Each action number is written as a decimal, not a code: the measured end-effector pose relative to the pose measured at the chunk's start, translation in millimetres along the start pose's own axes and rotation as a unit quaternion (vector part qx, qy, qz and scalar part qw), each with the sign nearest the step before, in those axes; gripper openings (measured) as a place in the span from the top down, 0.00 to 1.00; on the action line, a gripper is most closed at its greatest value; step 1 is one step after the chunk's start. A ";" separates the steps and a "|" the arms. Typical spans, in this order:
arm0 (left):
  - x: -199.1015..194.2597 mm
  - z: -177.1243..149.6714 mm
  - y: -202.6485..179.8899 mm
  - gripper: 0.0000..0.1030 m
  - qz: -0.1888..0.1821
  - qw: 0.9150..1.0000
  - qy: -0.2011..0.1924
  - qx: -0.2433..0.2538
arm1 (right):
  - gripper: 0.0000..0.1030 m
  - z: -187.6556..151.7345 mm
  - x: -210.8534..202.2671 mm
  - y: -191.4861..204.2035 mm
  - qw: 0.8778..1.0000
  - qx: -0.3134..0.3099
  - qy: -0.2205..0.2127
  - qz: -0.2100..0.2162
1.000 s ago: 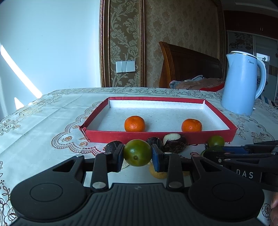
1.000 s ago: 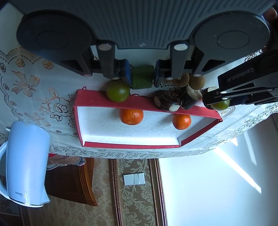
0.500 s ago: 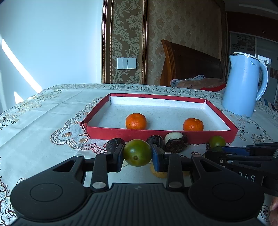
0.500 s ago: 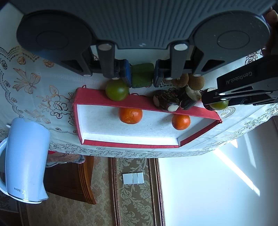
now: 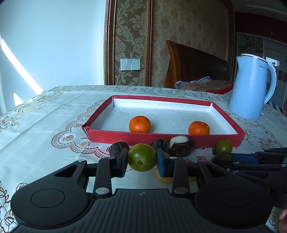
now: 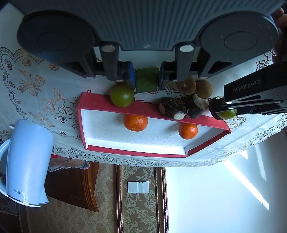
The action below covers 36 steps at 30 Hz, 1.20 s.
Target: Organize fruits
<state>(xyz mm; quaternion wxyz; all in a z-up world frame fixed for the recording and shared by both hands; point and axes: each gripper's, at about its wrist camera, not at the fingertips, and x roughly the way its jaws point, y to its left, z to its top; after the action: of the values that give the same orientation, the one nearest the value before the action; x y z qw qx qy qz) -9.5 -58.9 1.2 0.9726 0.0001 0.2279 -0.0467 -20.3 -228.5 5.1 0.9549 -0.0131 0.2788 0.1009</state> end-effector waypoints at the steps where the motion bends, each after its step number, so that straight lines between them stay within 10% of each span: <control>1: 0.0 0.0 0.0 0.69 0.000 1.000 0.000 0.000 | 0.75 -0.2 -0.1 0.4 1.000 -0.001 0.000 -0.001; 36: 0.3 0.2 1.9 0.69 0.003 1.000 -0.001 -0.002 | 0.75 -2.0 -13.6 5.4 0.999 -0.018 -0.041 -0.005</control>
<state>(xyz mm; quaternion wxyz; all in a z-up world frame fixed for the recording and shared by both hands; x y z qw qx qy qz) -8.9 -57.0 1.3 0.9728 -0.0013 0.2275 -0.0431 -33.6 -225.9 10.8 0.9656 -0.0272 0.2378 0.1018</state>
